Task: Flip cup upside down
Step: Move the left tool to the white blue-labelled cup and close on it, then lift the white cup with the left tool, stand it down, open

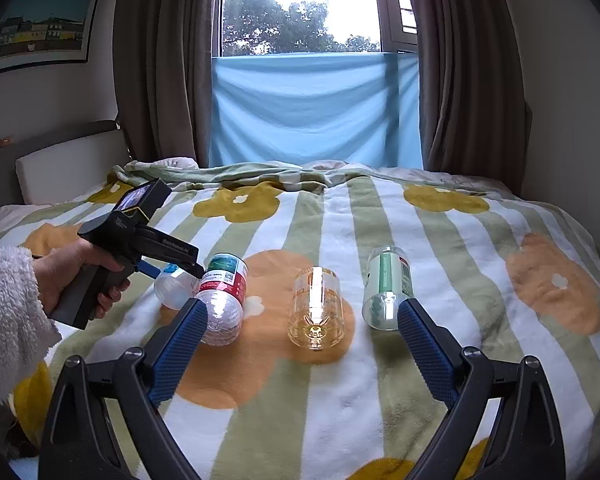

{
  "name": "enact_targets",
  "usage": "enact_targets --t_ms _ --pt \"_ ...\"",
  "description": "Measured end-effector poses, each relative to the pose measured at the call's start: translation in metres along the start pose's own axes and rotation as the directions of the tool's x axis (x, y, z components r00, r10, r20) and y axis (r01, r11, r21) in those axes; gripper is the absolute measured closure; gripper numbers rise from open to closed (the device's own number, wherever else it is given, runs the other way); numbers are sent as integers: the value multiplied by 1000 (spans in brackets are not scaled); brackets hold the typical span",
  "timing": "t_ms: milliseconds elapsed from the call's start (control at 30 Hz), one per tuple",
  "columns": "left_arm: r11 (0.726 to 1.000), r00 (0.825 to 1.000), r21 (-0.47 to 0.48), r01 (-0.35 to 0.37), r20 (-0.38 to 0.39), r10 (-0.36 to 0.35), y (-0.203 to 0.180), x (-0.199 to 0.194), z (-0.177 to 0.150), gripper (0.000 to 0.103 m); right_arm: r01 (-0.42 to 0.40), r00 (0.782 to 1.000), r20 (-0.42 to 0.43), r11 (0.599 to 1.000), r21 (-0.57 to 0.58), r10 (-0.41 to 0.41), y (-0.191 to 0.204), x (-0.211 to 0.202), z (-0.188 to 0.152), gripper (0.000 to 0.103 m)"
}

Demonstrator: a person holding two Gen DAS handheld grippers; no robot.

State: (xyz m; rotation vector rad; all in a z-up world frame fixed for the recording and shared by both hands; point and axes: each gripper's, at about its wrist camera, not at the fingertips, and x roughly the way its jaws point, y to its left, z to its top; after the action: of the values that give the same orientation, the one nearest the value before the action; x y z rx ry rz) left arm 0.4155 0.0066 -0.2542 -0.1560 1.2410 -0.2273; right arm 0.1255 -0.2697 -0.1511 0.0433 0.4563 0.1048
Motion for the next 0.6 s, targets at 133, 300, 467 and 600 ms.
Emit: enact_targets --t_ms 133,300,467,600 --pt "999 999 -9 35 -23 -35 -2 4 0 38 -4 1000 -4 1000 6 4 1 1 -1 8" --pt "999 999 0 37 -30 -37 -3 1 1 39 -6 1000 0 1000 6 6 1 1 -1 8" --pt "999 999 7 50 -14 -50 -2 -17 -8 39 -17 1000 5 1000 9 17 4 -1 0 8" --pt "997 997 28 78 0 -78 -9 -41 -25 39 -36 999 23 999 5 36 7 -9 5 8"
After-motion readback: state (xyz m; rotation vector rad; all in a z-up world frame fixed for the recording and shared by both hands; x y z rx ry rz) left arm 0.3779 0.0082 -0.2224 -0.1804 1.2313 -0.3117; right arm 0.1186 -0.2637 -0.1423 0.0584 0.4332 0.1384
